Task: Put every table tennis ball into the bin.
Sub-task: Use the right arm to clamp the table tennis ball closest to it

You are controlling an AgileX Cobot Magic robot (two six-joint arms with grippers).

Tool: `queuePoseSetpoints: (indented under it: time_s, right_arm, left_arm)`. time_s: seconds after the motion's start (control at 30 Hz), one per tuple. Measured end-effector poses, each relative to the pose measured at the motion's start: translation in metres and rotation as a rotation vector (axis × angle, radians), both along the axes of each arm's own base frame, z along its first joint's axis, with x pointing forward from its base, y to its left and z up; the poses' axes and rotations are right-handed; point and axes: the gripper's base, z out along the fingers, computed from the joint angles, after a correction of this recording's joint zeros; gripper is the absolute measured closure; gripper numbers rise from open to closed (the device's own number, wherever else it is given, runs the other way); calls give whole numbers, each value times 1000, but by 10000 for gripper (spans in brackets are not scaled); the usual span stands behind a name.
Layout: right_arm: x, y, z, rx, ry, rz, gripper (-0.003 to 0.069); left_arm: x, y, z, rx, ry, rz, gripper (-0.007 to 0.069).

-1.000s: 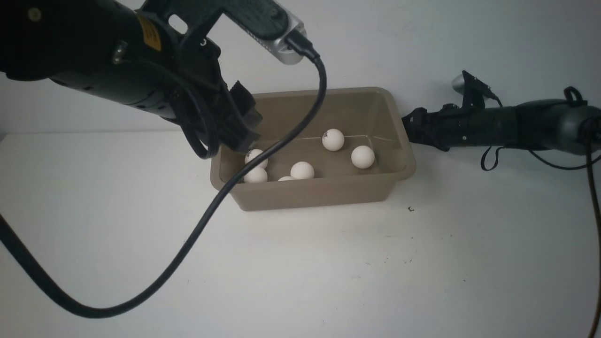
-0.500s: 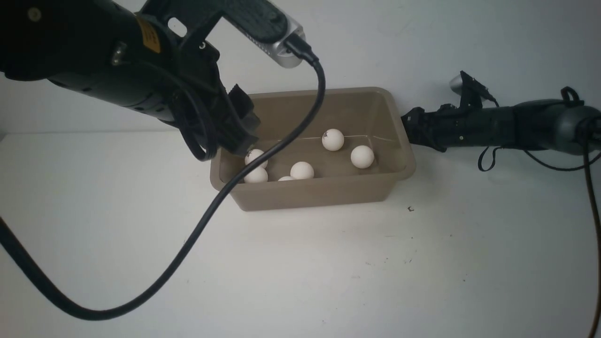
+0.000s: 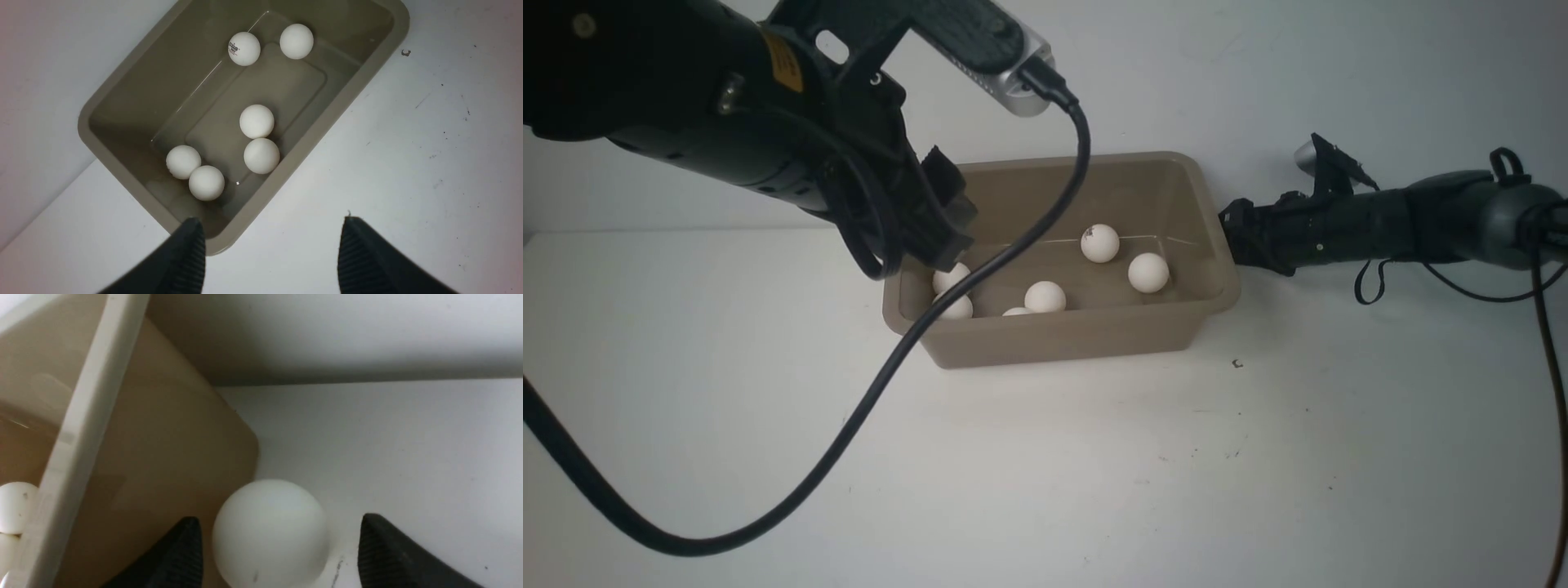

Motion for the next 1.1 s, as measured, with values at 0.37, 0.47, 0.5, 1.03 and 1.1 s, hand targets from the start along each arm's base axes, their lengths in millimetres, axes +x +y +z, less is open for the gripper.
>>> queuePoseSetpoints:
  time_s: [0.37, 0.47, 0.5, 1.03, 1.1]
  right_arm:
    - [0, -1, -2, -13, 3, -6, 350]
    - [1, -1, -2, -24, -9, -1, 349]
    - [1, -2, -2, -31, -16, 0, 349]
    - [2, -22, 15, -51, -57, -2, 349]
    - [1, -25, 25, -56, -77, -1, 349]
  left_arm:
    - [0, 0, 0, -3, -5, 0, 228]
    - [1, -1, 2, -11, -20, 0, 228]
    - [1, -1, 2, -12, -21, 0, 228]
    - [2, 0, 2, 2, -31, 2, 228]
    - [2, 0, 2, 3, -32, 2, 228]
